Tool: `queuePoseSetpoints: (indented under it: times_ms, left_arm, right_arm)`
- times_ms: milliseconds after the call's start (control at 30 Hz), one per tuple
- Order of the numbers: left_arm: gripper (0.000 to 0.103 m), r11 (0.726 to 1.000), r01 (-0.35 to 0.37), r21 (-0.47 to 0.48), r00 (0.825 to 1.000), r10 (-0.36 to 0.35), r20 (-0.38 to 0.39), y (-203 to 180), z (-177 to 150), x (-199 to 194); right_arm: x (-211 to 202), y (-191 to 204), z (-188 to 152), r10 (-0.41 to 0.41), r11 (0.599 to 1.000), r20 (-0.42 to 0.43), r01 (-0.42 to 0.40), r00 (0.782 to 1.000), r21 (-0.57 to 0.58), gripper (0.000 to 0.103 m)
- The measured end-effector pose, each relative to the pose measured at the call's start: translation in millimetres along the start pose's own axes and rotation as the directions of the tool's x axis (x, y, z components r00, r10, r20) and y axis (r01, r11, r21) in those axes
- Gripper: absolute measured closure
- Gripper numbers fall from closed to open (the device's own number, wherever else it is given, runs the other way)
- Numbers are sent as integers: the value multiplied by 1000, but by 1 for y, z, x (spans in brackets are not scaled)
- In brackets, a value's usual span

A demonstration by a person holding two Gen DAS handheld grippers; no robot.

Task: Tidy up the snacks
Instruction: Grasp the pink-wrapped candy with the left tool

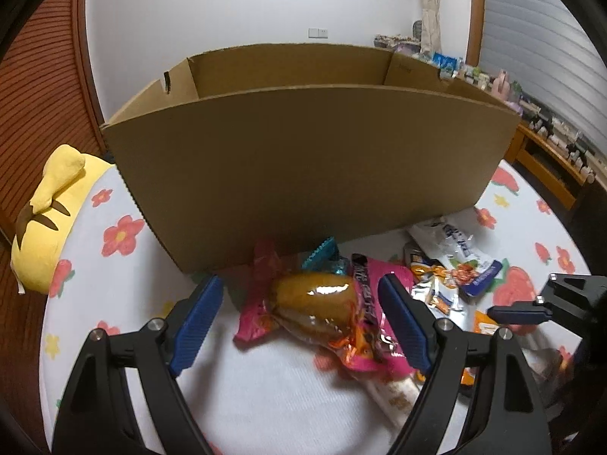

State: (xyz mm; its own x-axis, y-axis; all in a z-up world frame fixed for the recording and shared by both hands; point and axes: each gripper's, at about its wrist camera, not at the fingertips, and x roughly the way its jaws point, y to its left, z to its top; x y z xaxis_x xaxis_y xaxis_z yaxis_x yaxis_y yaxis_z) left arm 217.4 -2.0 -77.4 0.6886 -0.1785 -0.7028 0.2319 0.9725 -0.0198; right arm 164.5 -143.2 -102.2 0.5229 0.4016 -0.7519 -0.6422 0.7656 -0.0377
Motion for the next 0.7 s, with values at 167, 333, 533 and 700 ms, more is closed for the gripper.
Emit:
queuePoseSetpoints:
  times_ms: [167,333,533,700]
  left_arm:
    - [18,1000,2,15,999,-1,-44,-2,-3,15]
    - [17,999,24,30,997,-22,-80,-6,-5,26]
    - [26,999,41,27,996,-39,-77,-4,-5,26]
    - [38,999,34,42,997,-31,-66,-4,-12,19]
  right_arm:
    - [-1,0,0,-1,1000,1,1,1000,1,44]
    - [0,0,1,0,1000,1,0,1000,1,44]
    - [0,1,1,-1,1000,1,1,1000,0,44]
    - [0,0,1,-1,1000,2,1,1000,1,44]
